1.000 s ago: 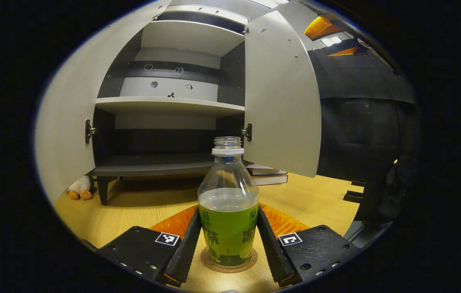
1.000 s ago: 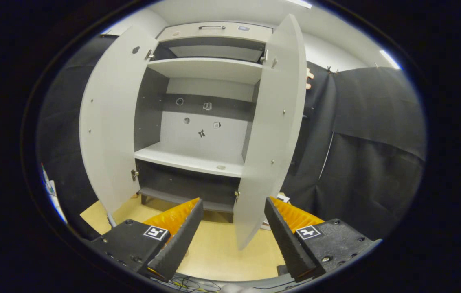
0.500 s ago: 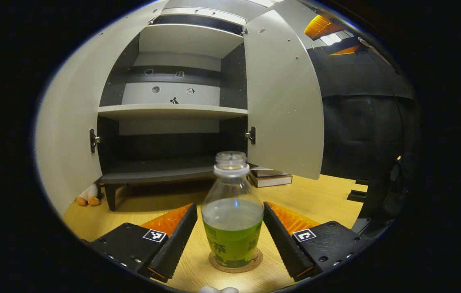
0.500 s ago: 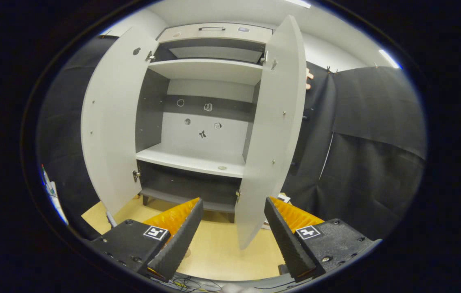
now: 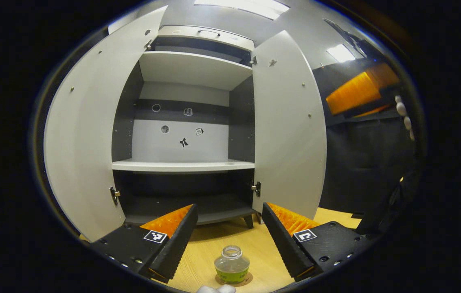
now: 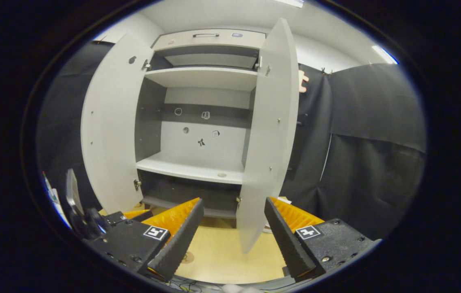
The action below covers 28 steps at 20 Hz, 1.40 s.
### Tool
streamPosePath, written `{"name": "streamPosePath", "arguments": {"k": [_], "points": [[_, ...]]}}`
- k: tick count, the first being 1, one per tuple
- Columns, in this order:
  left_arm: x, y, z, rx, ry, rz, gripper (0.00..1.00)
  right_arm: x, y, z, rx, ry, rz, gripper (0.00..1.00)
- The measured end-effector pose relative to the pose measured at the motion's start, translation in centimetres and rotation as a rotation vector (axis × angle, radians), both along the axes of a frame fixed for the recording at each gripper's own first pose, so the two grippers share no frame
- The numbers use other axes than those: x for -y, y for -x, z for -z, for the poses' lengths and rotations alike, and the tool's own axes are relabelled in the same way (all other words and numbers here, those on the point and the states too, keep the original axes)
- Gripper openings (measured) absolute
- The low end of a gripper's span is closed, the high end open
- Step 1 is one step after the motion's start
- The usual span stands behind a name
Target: Grasp the bottle in the cabinet with the left hand and place it on the coaster, then close the right door with the right hand and the left door with the left hand.
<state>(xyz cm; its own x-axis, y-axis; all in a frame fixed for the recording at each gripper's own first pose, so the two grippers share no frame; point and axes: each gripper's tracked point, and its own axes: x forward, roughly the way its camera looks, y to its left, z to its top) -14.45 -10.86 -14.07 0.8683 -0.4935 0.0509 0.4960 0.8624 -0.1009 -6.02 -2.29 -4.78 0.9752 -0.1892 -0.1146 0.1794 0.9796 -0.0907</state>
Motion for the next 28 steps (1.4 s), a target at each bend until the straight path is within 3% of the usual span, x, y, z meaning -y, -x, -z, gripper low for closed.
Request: {"name": "streamPosePath", "arguments": {"k": [7, 11, 12, 13, 17, 20, 23, 24, 25, 28], "points": [[-9.2, 0.1, -8.2, -0.043, -0.018, -0.211, 0.96, 2.2, -0.6, -1.8, 0.067, -0.036, 0.001, 0.99], [-14.3, 1.7, -9.7, -0.063, -0.041, -0.325, 0.96, 7.1, -0.9, -2.9, 0.080, -0.067, 0.025, 0.99], [-15.1, 2.4, -9.8, -0.066, -0.051, -0.350, 0.92, 8.8, -0.9, -3.0, 0.080, -0.078, 0.034, 0.99], [-15.7, 2.9, -9.8, -0.074, -0.060, -0.376, 0.96, 10.6, -1.0, -3.2, 0.079, -0.082, 0.040, 0.99], [-16.1, 4.7, -10.4, -0.086, -0.063, -0.441, 0.96, 17.7, -2.5, -4.7, 0.076, -0.112, 0.062, 0.99], [-14.8, 5.4, -11.7, -0.079, -0.043, -0.470, 0.96, 20.3, -4.7, -6.2, 0.089, -0.125, 0.025, 0.99], [-13.3, 6.0, -13.0, -0.063, -0.044, -0.501, 0.96, 20.1, -7.1, -8.3, 0.124, -0.114, -0.057, 0.97], [-12.6, 6.1, -13.3, -0.057, -0.045, -0.507, 0.92, 19.9, -7.6, -9.0, 0.134, -0.107, -0.086, 0.97], [-12.2, 6.3, -13.4, -0.055, -0.051, -0.519, 0.96, 19.5, -8.3, -9.2, 0.135, -0.096, -0.119, 0.99], [-11.0, 6.7, -13.4, -0.062, -0.061, -0.545, 0.96, 18.5, -9.1, -9.7, 0.132, -0.058, -0.191, 0.97]]}}
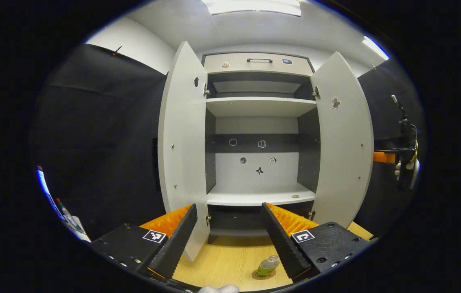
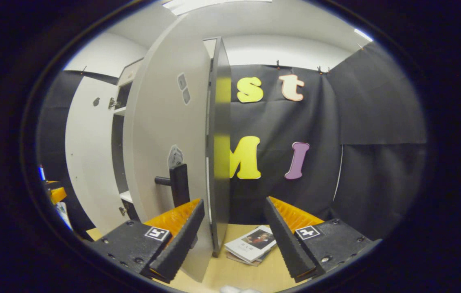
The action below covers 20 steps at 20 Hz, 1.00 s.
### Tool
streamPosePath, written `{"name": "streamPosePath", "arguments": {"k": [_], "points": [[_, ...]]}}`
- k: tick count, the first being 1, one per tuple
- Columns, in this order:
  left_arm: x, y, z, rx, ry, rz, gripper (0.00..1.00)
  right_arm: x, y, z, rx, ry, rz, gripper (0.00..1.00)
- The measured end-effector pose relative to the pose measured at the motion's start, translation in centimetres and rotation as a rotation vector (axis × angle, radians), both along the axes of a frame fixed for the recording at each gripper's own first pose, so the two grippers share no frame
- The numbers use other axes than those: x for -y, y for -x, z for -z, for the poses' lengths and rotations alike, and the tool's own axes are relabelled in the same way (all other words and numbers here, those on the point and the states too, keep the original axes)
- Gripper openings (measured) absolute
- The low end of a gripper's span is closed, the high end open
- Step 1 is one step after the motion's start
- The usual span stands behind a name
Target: Grasp the bottle in the cabinet with the left hand and place it on the coaster, then close the right door with the right hand and the left door with the left hand.
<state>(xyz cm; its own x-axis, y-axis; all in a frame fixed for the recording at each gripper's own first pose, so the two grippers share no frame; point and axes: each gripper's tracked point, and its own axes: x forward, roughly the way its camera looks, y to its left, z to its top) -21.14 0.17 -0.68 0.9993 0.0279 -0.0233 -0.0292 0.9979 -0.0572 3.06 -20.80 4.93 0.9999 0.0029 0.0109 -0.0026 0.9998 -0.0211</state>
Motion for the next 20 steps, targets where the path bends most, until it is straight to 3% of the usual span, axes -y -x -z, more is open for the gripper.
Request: {"name": "streamPosePath", "arguments": {"k": [8, 12, 13, 14, 16, 17, 19, 20], "points": [[0.3, 0.6, 0.3, -0.007, 0.024, -0.035, 0.95, -5.2, -0.1, 0.4, -0.042, -0.008, -0.132, 0.92], [-1.2, 0.4, 0.4, -0.007, 0.025, -0.045, 0.96, -8.8, -1.0, 0.4, -0.033, 0.014, -0.139, 0.95], [-1.6, 0.4, 0.6, -0.009, 0.023, -0.050, 0.95, -9.7, -1.3, 0.4, -0.032, 0.017, -0.142, 0.92], [-2.1, 0.4, 0.7, -0.011, 0.021, -0.055, 0.95, -10.6, -1.6, 0.4, -0.027, 0.028, -0.146, 0.96], [-2.8, 0.1, 0.8, -0.013, 0.025, -0.055, 0.95, -12.4, -2.7, 0.6, -0.020, 0.057, -0.149, 0.92], [-3.1, 0.0, 0.9, -0.012, 0.028, -0.051, 0.95, -13.3, -3.1, 0.6, -0.013, 0.058, -0.154, 0.96], [-3.8, -0.2, 0.9, -0.011, 0.027, -0.049, 0.96, -15.4, -3.5, 0.6, -0.007, 0.041, -0.181, 0.92], [-4.0, -0.4, 0.9, -0.009, 0.028, -0.050, 0.96, -16.0, -3.5, 0.6, -0.005, 0.036, -0.186, 0.96]]}}
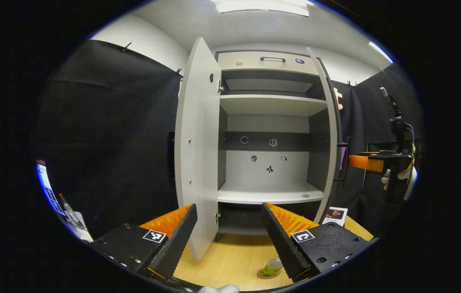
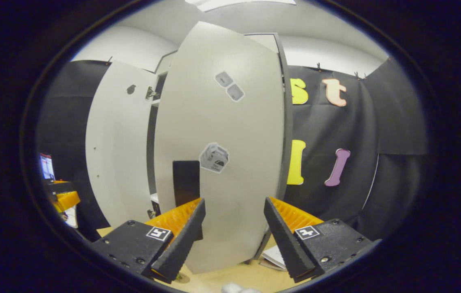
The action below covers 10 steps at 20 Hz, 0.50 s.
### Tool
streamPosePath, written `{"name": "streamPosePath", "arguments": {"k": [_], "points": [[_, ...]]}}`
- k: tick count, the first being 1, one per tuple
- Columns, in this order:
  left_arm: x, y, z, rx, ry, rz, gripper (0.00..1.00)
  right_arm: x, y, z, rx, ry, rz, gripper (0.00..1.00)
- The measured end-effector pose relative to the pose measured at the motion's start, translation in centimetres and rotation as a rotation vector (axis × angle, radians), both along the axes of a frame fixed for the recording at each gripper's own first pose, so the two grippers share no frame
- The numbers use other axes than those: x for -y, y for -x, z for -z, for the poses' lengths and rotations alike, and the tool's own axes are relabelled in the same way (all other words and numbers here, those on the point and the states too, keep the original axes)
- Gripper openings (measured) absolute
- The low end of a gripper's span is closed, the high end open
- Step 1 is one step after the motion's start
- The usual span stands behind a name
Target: Grasp the bottle in the cabinet with the left hand and place it on the coaster, then close the right door with the right hand and the left door with the left hand.
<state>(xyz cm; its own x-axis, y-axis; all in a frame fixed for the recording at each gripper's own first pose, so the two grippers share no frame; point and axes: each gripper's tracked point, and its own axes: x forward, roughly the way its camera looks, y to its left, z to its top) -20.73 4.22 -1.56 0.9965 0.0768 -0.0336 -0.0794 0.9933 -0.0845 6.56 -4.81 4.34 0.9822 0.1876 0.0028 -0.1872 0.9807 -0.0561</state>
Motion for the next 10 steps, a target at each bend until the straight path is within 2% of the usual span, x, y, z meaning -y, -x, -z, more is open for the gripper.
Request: {"name": "streamPosePath", "arguments": {"k": [2, 6, 10], "points": [[-0.7, -0.2, 0.0, 0.005, 0.007, 0.004, 0.96, -0.3, 0.2, -0.3, 0.015, 0.011, 0.014, 0.99], [-2.6, -0.9, -0.1, 0.008, -0.001, -0.001, 0.96, -0.7, 1.3, 0.2, 0.008, 0.017, 0.038, 0.99], [-6.5, -1.8, -0.4, 0.016, -0.012, -0.025, 0.95, -1.6, 2.9, 1.9, -0.017, 0.010, 0.059, 0.99]]}}
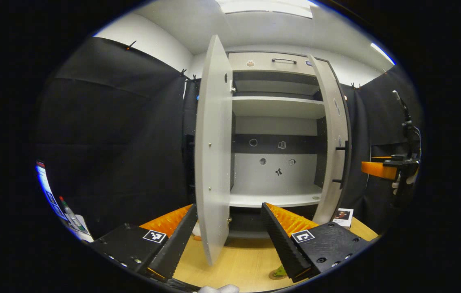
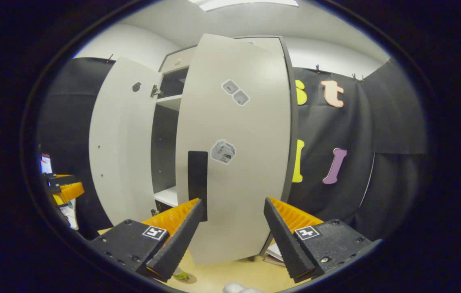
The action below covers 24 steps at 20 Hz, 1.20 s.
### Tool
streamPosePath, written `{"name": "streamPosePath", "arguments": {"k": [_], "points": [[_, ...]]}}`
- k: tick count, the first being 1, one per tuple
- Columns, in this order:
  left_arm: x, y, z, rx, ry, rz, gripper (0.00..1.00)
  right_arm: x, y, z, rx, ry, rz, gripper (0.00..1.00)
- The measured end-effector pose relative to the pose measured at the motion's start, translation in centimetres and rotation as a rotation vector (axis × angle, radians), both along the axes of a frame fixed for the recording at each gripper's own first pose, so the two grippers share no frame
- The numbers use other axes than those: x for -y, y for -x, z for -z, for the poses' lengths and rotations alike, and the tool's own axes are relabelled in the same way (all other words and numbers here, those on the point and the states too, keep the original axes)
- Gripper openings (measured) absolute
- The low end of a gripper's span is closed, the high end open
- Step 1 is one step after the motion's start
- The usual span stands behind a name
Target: Grasp the bottle in the cabinet with the left hand and place it on the coaster, then close the right door with the right hand and the left door with the left hand.
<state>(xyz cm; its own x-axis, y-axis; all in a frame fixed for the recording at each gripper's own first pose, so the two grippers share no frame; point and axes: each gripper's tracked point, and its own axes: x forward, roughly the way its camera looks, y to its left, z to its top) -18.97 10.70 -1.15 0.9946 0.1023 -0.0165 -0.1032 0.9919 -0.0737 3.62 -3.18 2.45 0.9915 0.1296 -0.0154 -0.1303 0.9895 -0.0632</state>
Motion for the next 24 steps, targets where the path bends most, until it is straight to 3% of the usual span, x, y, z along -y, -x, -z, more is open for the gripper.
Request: {"name": "streamPosePath", "arguments": {"k": [12, 18, 24], "points": [[-16.0, -7.5, -2.1, 0.033, -0.119, -0.135, 0.95, -2.4, 5.5, 6.3, -0.118, -0.023, 0.091, 0.99], [-16.6, -12.6, -0.9, 0.022, -0.122, -0.070, 0.95, -2.5, 6.8, 7.8, -0.151, -0.065, 0.135, 1.00], [-16.2, -13.5, -0.2, 0.019, -0.129, -0.062, 0.93, -2.6, 6.8, 7.4, -0.141, -0.058, 0.140, 0.99]]}}
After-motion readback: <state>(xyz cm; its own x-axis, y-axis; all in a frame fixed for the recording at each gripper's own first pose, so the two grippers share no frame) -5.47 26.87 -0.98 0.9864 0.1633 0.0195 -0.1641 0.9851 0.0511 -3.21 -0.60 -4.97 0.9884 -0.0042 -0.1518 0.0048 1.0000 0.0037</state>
